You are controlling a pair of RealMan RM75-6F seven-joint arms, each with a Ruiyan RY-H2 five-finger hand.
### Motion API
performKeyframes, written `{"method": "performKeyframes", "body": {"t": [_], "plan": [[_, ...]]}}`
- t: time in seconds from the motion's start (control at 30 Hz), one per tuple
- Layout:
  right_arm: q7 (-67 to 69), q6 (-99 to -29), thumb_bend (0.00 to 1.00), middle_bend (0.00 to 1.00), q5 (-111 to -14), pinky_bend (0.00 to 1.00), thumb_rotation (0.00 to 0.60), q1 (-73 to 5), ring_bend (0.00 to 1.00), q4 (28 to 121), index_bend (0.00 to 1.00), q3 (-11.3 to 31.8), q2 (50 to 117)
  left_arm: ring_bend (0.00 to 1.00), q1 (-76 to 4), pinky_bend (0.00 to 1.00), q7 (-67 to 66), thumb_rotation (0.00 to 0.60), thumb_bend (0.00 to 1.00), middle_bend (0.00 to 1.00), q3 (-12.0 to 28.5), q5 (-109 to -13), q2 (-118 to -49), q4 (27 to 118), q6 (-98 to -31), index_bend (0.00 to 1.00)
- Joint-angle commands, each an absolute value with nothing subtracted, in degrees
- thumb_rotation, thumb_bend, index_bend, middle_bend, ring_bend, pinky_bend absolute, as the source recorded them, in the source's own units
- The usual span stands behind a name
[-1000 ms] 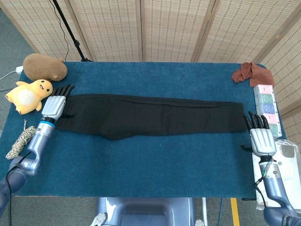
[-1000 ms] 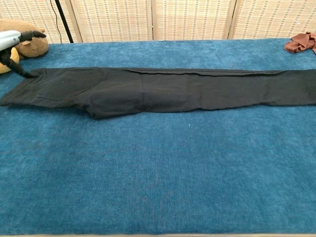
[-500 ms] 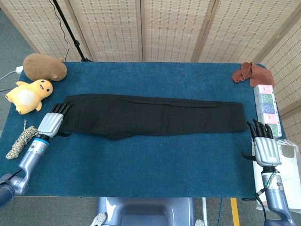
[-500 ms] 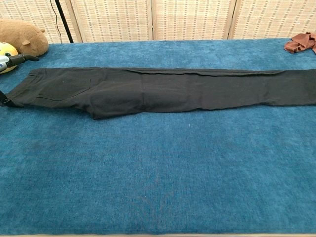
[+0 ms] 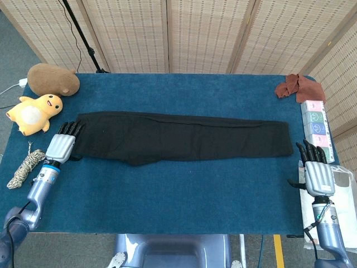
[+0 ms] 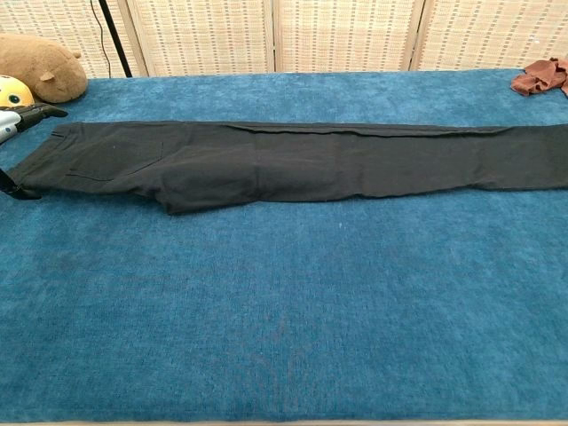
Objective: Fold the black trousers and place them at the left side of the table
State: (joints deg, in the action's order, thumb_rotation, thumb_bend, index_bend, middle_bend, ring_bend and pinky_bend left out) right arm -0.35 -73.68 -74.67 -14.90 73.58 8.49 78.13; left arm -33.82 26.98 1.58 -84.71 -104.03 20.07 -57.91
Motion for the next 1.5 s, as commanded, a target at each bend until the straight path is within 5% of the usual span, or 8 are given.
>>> {"method": "performKeyframes", "body": {"t": [0.03,0.73,1.07,1.5], "plan": [[-0.3,-73.5,0.00,0.00,-74.7,0.00,0.600,-14.9,0.00,73.7,0.00,8.5,78.1,0.02,-33.7,0.06,28.1,0.600,0.12,0.05,1.3,-85.3,-107.0,15.4,-58.7,0.00],[0.3,-73.3,0.00,0.00,-75.3,0.00,0.600,-14.7,0.00,74.7,0.00,8.6,77.8,0.13,-33.5,0.13,28.5,0.600,0.33,0.08,0.7,-86.3,-110.0,8.2,-59.3,0.02],[0.7,-72.9,0.00,0.00,-75.3,0.00,0.600,-14.7,0.00,75.3,0.00,8.5,77.5,0.22,-33.9,0.14,30.4,0.600,0.34,0.10,1.7,-85.3,-109.6,7.3,-57.4,0.06],[1.5,-72.5,0.00,0.00,-75.5,0.00,0.600,-14.6,0.00,76.2,0.00,8.4,77.0,0.39,-34.3,0.27,31.3,0.600,0.49,0.31,1.7,-85.6,-109.6,7.2,-57.5,0.35]]}}
